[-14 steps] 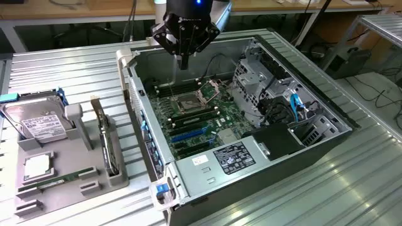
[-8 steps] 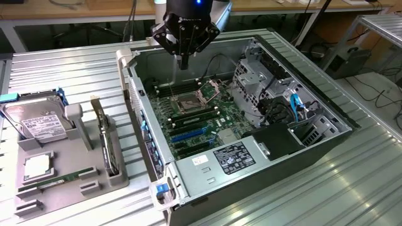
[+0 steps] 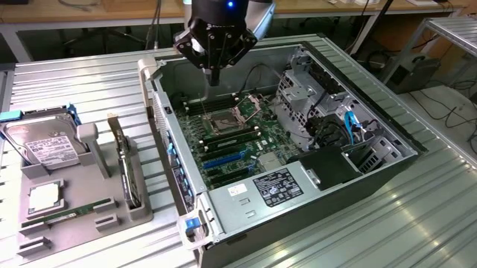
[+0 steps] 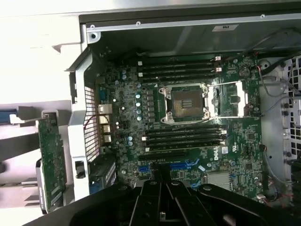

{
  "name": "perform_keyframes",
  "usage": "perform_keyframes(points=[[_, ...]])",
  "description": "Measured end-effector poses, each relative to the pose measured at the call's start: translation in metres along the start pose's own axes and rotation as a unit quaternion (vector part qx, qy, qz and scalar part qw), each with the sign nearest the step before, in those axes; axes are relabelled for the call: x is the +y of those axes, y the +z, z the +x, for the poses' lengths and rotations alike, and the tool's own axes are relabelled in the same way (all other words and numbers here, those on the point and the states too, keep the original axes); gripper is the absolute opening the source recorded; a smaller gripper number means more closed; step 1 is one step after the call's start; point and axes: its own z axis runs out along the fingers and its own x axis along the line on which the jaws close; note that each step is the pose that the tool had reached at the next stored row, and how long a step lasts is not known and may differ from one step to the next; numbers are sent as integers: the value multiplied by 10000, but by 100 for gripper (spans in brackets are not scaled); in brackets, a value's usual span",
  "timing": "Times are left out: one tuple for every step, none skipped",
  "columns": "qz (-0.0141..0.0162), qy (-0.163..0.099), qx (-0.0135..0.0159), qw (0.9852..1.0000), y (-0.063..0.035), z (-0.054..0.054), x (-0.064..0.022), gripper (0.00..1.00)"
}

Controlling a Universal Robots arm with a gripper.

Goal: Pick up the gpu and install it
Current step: 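Reach for the gpu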

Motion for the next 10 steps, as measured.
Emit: perform_keyframes(points=[[0, 0, 0, 10000, -2, 43, -26, 11], [0, 1, 0, 10000, -4, 85, -48, 11], [0, 1, 0, 10000, -7, 156, -77, 11], [0, 1, 0, 10000, -8, 196, -92, 11], [0, 0, 0, 10000, -11, 277, -122, 11], [0, 1, 0, 10000, -13, 350, -149, 11], [0, 1, 0, 10000, -14, 387, -163, 11], [-1, 0, 0, 10000, -14, 425, -177, 11], [0, 0, 0, 10000, -16, 466, -193, 11], [1, 0, 1, 10000, -18, 504, -206, 11]])
